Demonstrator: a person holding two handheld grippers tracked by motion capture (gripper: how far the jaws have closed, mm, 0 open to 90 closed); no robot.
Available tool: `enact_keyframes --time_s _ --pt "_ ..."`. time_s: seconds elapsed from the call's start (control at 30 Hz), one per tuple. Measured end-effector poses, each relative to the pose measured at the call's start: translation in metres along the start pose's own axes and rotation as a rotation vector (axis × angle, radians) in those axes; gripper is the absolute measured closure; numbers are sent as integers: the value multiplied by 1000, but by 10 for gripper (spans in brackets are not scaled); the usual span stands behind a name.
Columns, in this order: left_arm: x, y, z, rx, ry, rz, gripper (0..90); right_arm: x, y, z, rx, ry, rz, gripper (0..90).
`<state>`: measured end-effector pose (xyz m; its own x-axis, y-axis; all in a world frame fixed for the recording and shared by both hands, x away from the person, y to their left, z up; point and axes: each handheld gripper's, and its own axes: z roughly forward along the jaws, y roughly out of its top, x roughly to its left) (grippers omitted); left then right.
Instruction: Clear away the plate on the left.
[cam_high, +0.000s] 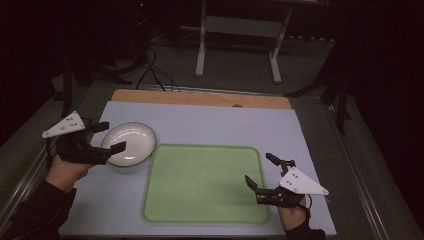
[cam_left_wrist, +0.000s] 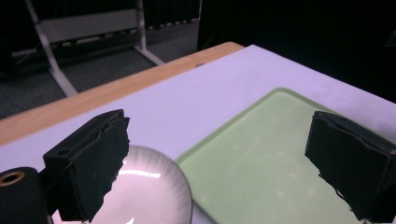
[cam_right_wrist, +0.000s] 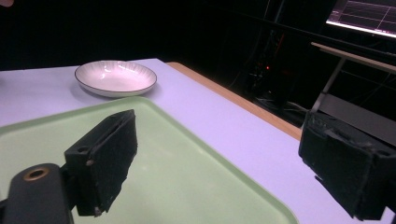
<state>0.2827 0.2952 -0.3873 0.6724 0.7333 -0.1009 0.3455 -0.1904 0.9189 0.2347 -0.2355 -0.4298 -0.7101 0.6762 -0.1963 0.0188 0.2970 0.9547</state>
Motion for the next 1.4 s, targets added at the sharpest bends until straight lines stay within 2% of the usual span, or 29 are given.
enact_keyframes --time_s 0.13,0.2,0.23,0.33,0.37,0.43,0.47,0.5,0.57,0.83,0.93,1.07,1.2,1.23,1.27,1.3,1.4 --pt "7 -7 1 13 19 -31 63 1 0 0 2 -2 -4 114" --pt "14 -13 2 30 40 -66 67 1 0 0 1 -3 -7 114" --pt "14 -13 2 30 40 -66 71 2 1 0 -1 -4 -9 114" --pt "22 -22 7 74 73 -118 82 2 0 -1 3 -2 -14 114" --pt "23 -24 9 89 106 -129 86 2 0 -1 5 -2 -14 114" --pt "27 -29 12 94 111 -159 104 2 0 -1 4 -2 -15 114" --pt "29 -31 13 105 130 -170 113 2 0 -1 1 -1 -15 114" --pt "31 -33 14 110 126 -186 113 2 0 -1 0 -2 -17 114" --pt "36 -37 16 122 146 -226 122 3 0 -1 -1 -2 -19 114" --pt "53 -49 18 174 168 -342 143 4 0 -1 2 0 -20 114" --pt "61 -55 19 182 162 -394 146 4 0 -1 1 -1 -19 114" --pt "73 -64 20 199 186 -460 147 4 0 0 5 2 -19 114" --pt "83 -72 21 233 192 -509 153 4 0 0 7 1 -20 114" --pt "83 -72 21 233 192 -509 153 4 0 0 7 1 -20 114" --pt "86 -75 22 247 208 -519 154 4 0 0 8 1 -20 114" --pt "86 -75 22 247 208 -519 153 4 0 0 9 0 -21 114" --pt "91 -82 25 286 185 -575 153 4 0 1 9 -2 -21 114"
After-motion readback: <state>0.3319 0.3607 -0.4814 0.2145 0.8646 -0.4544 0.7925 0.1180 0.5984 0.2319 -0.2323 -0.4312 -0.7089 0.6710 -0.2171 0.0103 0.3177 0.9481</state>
